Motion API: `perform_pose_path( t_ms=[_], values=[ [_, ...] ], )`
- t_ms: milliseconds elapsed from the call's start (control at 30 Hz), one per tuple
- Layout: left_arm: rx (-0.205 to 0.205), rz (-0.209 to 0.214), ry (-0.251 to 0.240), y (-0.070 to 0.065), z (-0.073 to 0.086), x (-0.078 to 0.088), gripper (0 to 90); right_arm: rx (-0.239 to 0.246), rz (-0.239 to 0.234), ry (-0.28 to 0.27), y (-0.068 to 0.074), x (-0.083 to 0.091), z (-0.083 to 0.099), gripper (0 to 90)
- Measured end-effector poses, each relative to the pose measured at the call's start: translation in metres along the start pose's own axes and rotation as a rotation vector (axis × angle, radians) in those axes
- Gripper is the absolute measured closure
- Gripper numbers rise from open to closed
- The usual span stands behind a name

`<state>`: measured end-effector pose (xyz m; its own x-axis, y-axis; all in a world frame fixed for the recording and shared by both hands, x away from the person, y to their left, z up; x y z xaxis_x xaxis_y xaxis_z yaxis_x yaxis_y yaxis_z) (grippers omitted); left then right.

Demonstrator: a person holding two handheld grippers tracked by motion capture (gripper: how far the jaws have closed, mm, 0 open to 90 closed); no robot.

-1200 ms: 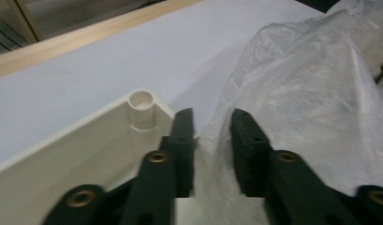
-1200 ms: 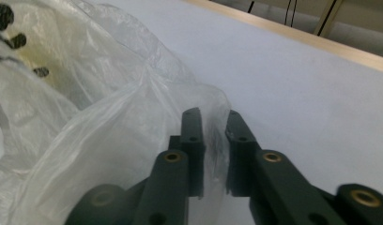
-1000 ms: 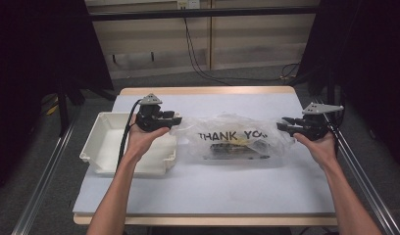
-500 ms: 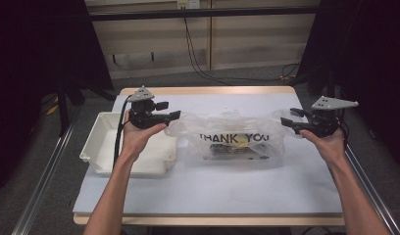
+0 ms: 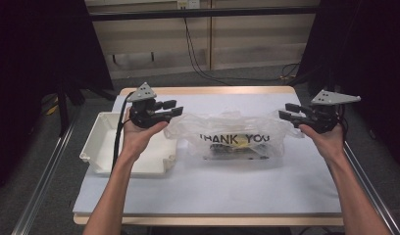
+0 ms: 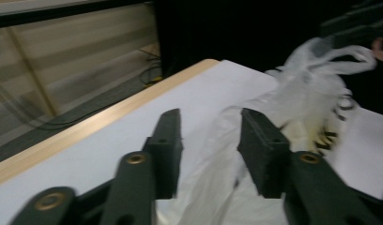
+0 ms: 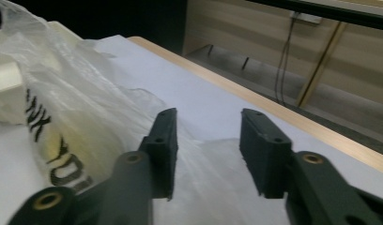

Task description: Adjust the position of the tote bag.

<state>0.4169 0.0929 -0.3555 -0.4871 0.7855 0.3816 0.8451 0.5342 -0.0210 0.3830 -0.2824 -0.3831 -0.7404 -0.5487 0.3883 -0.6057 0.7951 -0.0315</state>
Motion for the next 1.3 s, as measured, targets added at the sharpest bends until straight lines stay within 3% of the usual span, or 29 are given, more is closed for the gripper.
perform_pose_path(
  t_ms=[33, 67, 133, 233, 267, 300, 333, 400, 567, 767, 900, 967, 1100, 1167, 1300],
  values=[
    [-0.007, 0.015, 0.005, -0.005, -0.002, -0.002, 70.3, 0.018, -0.023, 0.016, 0.009, -0.005, -0.002, 68.9],
    [-0.011, 0.044, 0.004, -0.01, -0.003, -0.004, 70.3, 0.018, -0.023, 0.016, 0.009, -0.005, -0.002, 68.9],
    [-0.058, 0.071, 0.038, -0.022, -0.003, -0.011, 76.6, 0.038, -0.059, 0.022, 0.021, -0.009, -0.006, 75.4],
    [-0.079, 0.098, 0.07, -0.028, 0.002, -0.018, 83.5, 0.048, -0.096, 0.036, 0.029, -0.013, -0.007, 81.0],
    [-0.088, 0.115, 0.096, -0.032, 0.006, -0.025, 85.0, 0.059, -0.118, 0.058, 0.034, -0.019, -0.004, 86.7],
    [-0.088, 0.115, 0.096, -0.032, 0.006, -0.025, 86.8, 0.059, -0.118, 0.058, 0.034, -0.019, -0.004, 86.7],
    [-0.102, 0.127, 0.143, -0.038, 0.012, -0.034, 87.7, 0.061, -0.135, 0.082, 0.039, -0.026, -0.001, 89.2],
    [-0.124, 0.135, 0.181, -0.043, 0.014, -0.04, 88.1, 0.067, -0.145, 0.1, 0.041, -0.031, 0.0, 90.0],
    [-0.147, 0.144, 0.248, -0.051, 0.017, -0.055, 90.0, 0.081, -0.168, 0.135, 0.048, -0.043, -0.005, 90.0],
    [-0.123, 0.156, 0.278, -0.053, 0.026, -0.068, 90.0, 0.077, -0.152, 0.193, 0.045, -0.062, 0.002, 90.0],
    [-0.13, 0.155, 0.308, -0.053, 0.031, -0.071, 90.0, 0.071, -0.154, 0.224, 0.046, -0.072, 0.01, 90.0],
    [-0.121, 0.147, 0.319, -0.052, 0.033, -0.073, 90.0, 0.078, -0.183, 0.277, 0.053, -0.082, 0.024, 90.0],
    [-0.119, 0.147, 0.326, -0.053, 0.032, -0.075, 89.8, 0.099, -0.234, 0.325, 0.065, -0.085, 0.039, 90.0],
    [-0.127, 0.15, 0.334, -0.054, 0.032, -0.077, 89.7, 0.105, -0.242, 0.332, 0.069, -0.085, 0.041, 90.0],
    [-0.104, 0.152, 0.319, -0.056, 0.029, -0.084, 88.9, 0.107, -0.28, 0.339, 0.078, -0.084, 0.049, 90.0]
  ],
)
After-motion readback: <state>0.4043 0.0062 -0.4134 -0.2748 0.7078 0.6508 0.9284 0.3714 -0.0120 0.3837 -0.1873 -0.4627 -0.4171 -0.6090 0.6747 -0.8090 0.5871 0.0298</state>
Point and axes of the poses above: each handheld gripper's, and its own axes: x roughly backward along the jaws, z roughly out of its underside, y roughly to its left, the point moved 7 cm from there along -x, roughly forward along the jaws, and after that the axes turned 1 degree about z, right-handed, at the moved point
